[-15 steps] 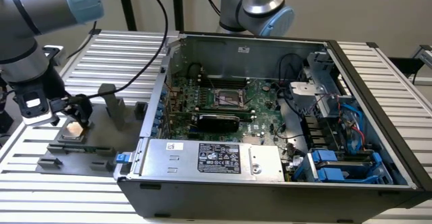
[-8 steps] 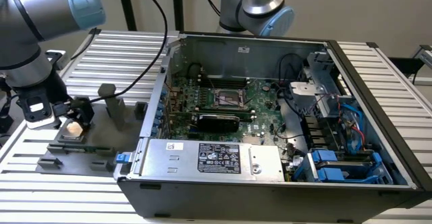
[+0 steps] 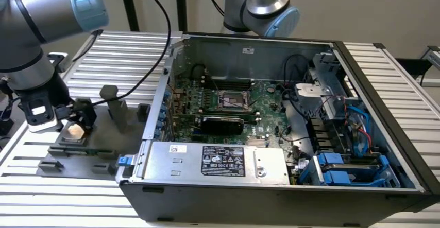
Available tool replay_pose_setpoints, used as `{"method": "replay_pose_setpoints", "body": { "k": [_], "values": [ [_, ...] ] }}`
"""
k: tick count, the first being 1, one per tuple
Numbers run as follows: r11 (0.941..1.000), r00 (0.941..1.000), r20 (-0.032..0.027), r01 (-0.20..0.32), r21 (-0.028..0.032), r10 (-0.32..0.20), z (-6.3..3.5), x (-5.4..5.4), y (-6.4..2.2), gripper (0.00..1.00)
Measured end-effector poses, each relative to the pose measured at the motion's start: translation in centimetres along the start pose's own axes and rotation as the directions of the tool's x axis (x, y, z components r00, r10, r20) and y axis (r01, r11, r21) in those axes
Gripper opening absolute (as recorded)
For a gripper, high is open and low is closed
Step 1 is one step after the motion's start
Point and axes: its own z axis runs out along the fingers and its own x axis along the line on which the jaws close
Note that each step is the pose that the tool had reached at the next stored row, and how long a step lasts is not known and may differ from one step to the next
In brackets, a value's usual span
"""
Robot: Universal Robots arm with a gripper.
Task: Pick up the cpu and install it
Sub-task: 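Pick up the cpu and move it towards the insertion slot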
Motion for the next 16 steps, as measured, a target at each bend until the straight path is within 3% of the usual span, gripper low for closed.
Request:
{"method": "replay_pose_setpoints", "body": {
  "k": [10, 16],
  "values": [
    [0.9999, 1.0000, 0.0004, 0.001, 0.0164, -0.001, 0.16, -0.18, 0.00, 0.77],
    [0.9998, 1.0000, 0.0005, 0.001, 0.0190, -0.001, 0.17, -0.22, 0.01, 0.75]
  ]
}}
